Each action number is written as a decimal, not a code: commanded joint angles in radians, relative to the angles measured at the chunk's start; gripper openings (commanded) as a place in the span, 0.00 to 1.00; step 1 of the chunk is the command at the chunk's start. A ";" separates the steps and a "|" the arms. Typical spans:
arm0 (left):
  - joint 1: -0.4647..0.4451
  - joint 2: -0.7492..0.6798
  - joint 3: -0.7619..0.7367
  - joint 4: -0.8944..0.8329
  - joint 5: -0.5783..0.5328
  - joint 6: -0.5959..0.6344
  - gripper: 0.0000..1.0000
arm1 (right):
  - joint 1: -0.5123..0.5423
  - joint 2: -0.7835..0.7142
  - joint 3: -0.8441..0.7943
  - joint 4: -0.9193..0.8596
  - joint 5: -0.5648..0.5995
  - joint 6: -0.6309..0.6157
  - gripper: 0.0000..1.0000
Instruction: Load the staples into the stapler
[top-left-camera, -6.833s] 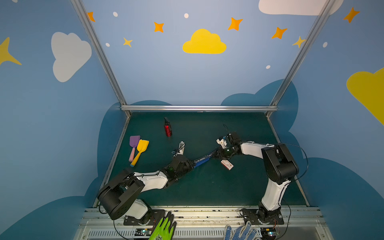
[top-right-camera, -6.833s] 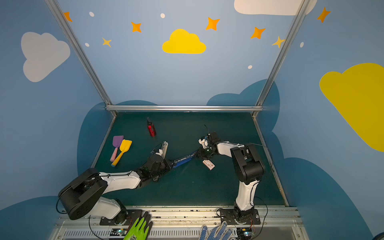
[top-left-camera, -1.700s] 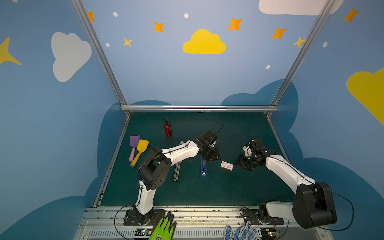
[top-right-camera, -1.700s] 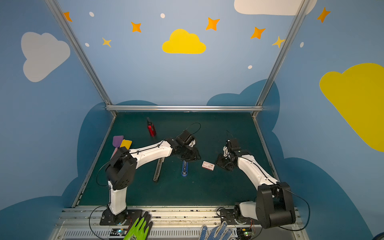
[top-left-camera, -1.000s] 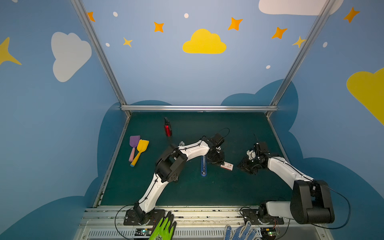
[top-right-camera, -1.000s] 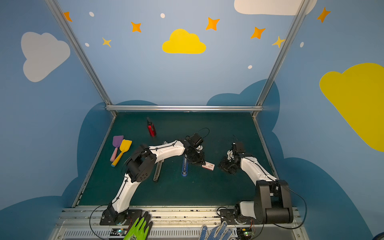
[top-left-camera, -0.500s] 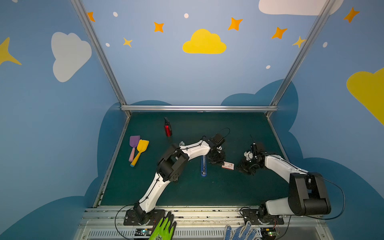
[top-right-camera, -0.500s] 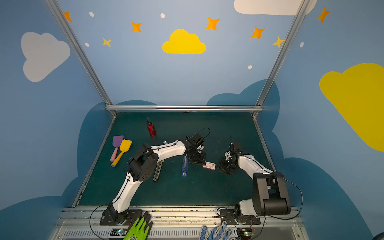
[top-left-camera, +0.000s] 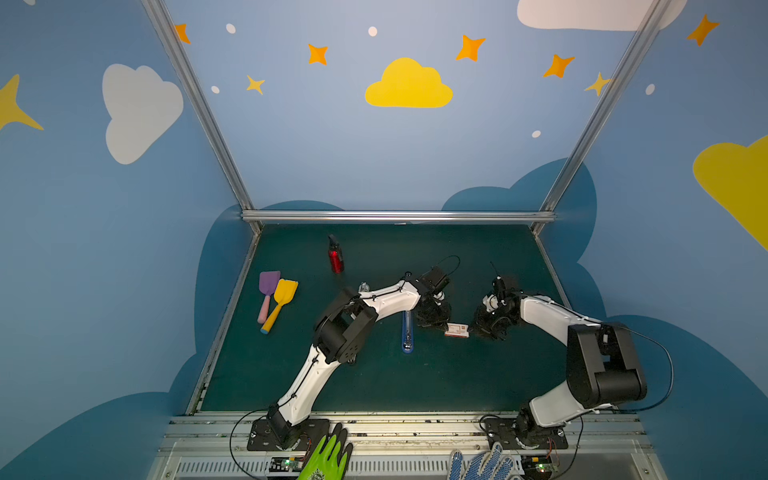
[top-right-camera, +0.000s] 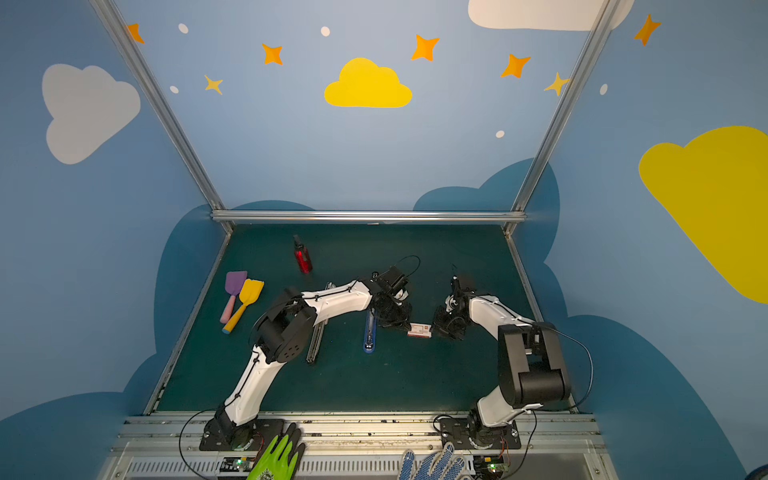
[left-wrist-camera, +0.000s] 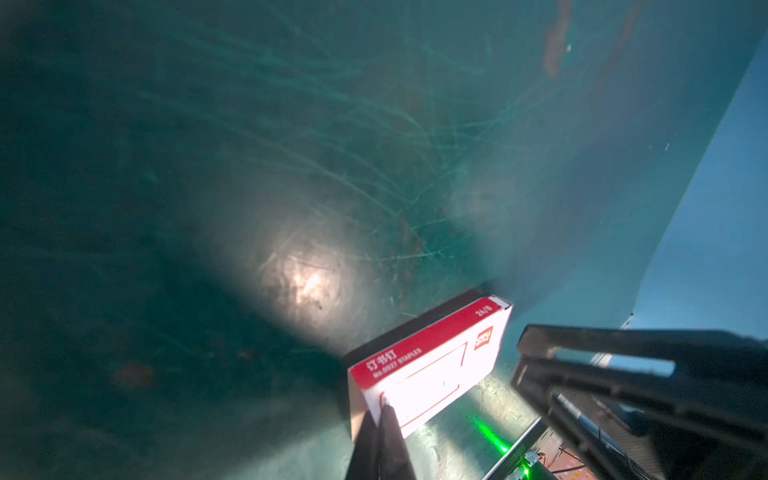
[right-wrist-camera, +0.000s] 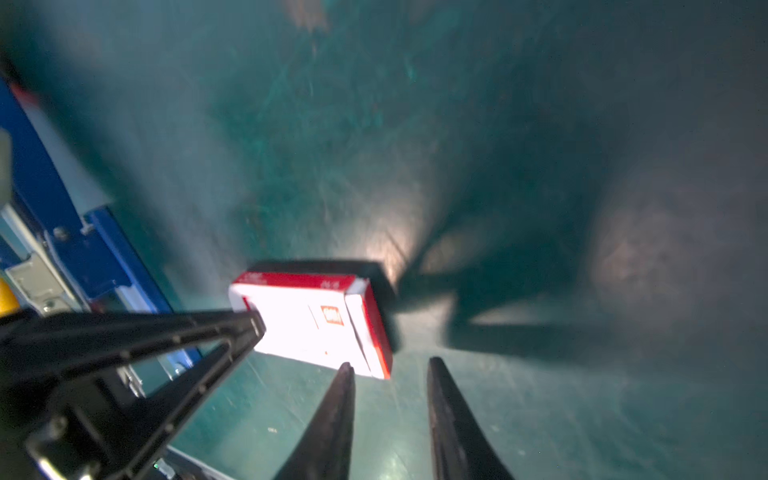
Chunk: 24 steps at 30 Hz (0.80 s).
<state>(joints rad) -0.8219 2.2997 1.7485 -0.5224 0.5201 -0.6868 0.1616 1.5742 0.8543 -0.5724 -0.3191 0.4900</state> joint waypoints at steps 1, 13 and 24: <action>0.006 -0.026 -0.023 -0.023 -0.020 0.017 0.04 | 0.004 0.022 0.037 -0.036 0.025 -0.020 0.29; 0.014 -0.029 -0.023 -0.018 -0.012 0.013 0.04 | 0.030 0.076 0.077 -0.063 0.038 -0.051 0.28; 0.021 -0.034 -0.025 -0.011 -0.006 0.014 0.04 | 0.047 0.117 0.099 -0.102 0.107 -0.049 0.23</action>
<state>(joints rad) -0.8116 2.2963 1.7424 -0.5159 0.5308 -0.6868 0.2050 1.6741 0.9352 -0.6247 -0.2657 0.4450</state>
